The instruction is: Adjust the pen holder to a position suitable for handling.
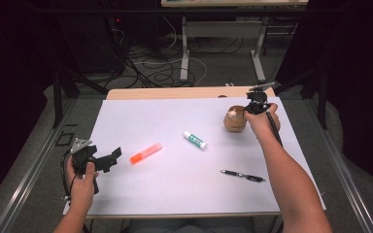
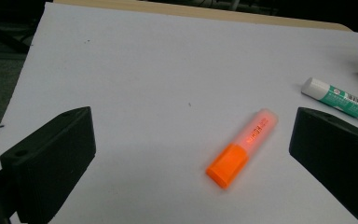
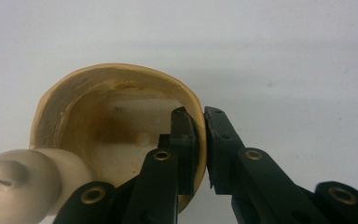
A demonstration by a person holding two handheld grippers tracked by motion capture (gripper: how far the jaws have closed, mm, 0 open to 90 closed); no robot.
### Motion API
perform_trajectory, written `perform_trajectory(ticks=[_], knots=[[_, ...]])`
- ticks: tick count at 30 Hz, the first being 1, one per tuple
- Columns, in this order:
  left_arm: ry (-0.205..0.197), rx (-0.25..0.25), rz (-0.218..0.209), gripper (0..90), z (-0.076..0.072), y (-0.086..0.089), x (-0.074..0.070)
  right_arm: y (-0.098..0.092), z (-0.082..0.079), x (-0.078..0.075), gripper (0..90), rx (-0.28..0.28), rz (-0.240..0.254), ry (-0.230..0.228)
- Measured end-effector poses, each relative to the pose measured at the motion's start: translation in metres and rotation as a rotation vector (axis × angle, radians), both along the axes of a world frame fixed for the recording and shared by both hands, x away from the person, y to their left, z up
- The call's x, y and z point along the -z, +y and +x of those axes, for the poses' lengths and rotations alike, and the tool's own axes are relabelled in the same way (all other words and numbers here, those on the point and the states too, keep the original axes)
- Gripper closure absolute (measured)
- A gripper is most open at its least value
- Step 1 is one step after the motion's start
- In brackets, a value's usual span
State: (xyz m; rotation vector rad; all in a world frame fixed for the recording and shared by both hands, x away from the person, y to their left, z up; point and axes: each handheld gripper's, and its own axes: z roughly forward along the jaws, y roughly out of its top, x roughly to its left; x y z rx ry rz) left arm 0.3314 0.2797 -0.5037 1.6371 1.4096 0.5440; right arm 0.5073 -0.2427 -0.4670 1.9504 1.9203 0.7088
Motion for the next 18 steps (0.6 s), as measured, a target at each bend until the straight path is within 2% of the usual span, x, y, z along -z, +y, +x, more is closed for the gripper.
perform_trajectory(ticks=[4,9,14,18], knots=[[0.003,0.002,0.002,0.4,0.000,-0.001,0.000,0.006,-0.008,-0.004,83.0,-0.038,0.011,0.007],[-0.006,0.003,0.010,0.4,0.000,-0.002,-0.001,0.025,-0.023,-0.011,83.0,-0.113,0.035,0.004],[-0.003,-0.004,0.006,0.4,-0.001,0.000,-0.002,0.038,-0.038,-0.014,83.0,-0.185,0.044,-0.007],[-0.006,-0.012,-0.002,0.4,-0.001,0.002,-0.002,0.047,-0.053,-0.013,83.1,-0.231,0.067,0.006]])
